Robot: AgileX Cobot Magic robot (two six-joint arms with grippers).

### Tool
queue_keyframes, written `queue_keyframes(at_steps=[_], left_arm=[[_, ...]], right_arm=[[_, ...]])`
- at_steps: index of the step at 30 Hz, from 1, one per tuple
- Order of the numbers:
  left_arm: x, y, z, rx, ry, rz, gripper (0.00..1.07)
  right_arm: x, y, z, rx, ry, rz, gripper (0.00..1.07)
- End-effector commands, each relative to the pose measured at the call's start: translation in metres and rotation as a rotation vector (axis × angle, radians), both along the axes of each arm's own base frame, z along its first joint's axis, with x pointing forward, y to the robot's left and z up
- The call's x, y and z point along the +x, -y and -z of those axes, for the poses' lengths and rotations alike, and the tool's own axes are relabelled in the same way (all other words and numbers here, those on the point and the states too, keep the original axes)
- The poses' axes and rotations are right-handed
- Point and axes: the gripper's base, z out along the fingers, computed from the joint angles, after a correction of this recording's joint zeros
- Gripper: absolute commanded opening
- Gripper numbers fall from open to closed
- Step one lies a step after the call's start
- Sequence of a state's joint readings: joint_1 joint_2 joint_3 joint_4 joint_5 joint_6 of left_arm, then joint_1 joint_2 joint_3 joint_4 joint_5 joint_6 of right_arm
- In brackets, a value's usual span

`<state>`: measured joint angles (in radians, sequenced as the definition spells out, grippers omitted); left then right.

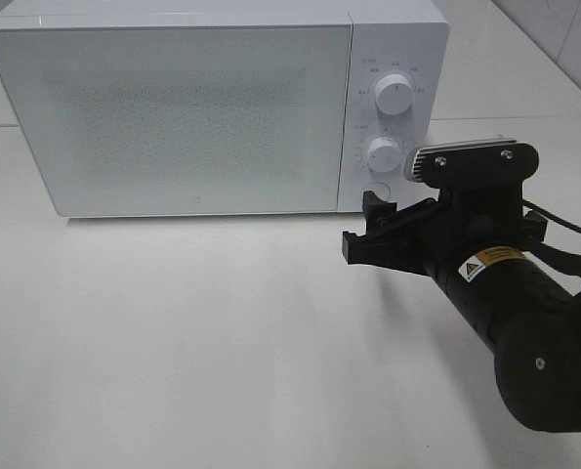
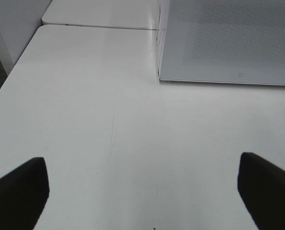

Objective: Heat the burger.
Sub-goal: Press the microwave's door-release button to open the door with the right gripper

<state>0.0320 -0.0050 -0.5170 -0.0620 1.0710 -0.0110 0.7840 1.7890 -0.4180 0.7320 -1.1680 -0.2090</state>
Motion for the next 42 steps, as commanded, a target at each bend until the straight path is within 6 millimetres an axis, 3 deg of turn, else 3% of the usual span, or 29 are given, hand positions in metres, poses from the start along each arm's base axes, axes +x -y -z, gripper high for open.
queue_keyframes(at_steps=[1, 7, 10, 14, 15, 17, 18, 19, 21, 25, 27, 30, 32, 42], left_arm=[[-0.003, 0.000, 0.000, -0.001, 0.019, -0.004, 1.01], [-0.003, 0.000, 0.000, -0.001, 0.019, -0.004, 1.01], [-0.003, 0.000, 0.000, -0.001, 0.019, -0.004, 1.01], [-0.003, 0.000, 0.000, -0.001, 0.019, -0.004, 1.01], [-0.003, 0.000, 0.000, -0.001, 0.019, -0.004, 1.01], [-0.003, 0.000, 0.000, -0.001, 0.019, -0.004, 1.01], [-0.003, 0.000, 0.000, -0.001, 0.019, -0.004, 1.01], [-0.003, 0.000, 0.000, -0.001, 0.019, -0.004, 1.01], [-0.003, 0.000, 0.000, -0.001, 0.019, -0.004, 1.01], [-0.003, 0.000, 0.000, -0.001, 0.019, -0.004, 1.01], [-0.003, 0.000, 0.000, -0.001, 0.019, -0.004, 1.01], [-0.003, 0.000, 0.000, -0.001, 0.019, -0.004, 1.01], [-0.003, 0.000, 0.000, -0.001, 0.019, -0.004, 1.01], [-0.003, 0.000, 0.000, -0.001, 0.019, -0.004, 1.01]], right_arm=[[0.000, -0.003, -0.002, 0.028, 0.001, -0.004, 0.76], [0.000, -0.003, -0.002, 0.198, -0.018, 0.045, 0.73], [0.001, -0.003, -0.003, 0.433, -0.038, 0.112, 0.68], [0.001, -0.003, -0.004, 0.601, -0.057, 0.159, 0.62], [0.001, -0.003, -0.004, 0.728, -0.074, 0.195, 0.58], [0.001, -0.003, -0.004, 0.781, -0.082, 0.210, 0.56], [0.001, -0.003, -0.004, 0.916, -0.100, 0.248, 0.50], [0.001, -0.003, -0.004, 0.916, -0.100, 0.248, 0.50], [0.001, -0.003, -0.004, 1.081, -0.123, 0.294, 0.41], [0.001, -0.003, -0.004, 1.219, -0.142, 0.333, 0.30], [0.001, -0.003, -0.003, 1.359, -0.164, 0.374, 0.16], [0.001, -0.003, -0.003, 1.382, -0.167, 0.381, 0.13], [0.000, -0.003, -0.002, 1.417, -0.181, 0.398, 0.01], [0.003, -0.002, 0.011, 1.442, -0.211, 0.495, 0.00]])
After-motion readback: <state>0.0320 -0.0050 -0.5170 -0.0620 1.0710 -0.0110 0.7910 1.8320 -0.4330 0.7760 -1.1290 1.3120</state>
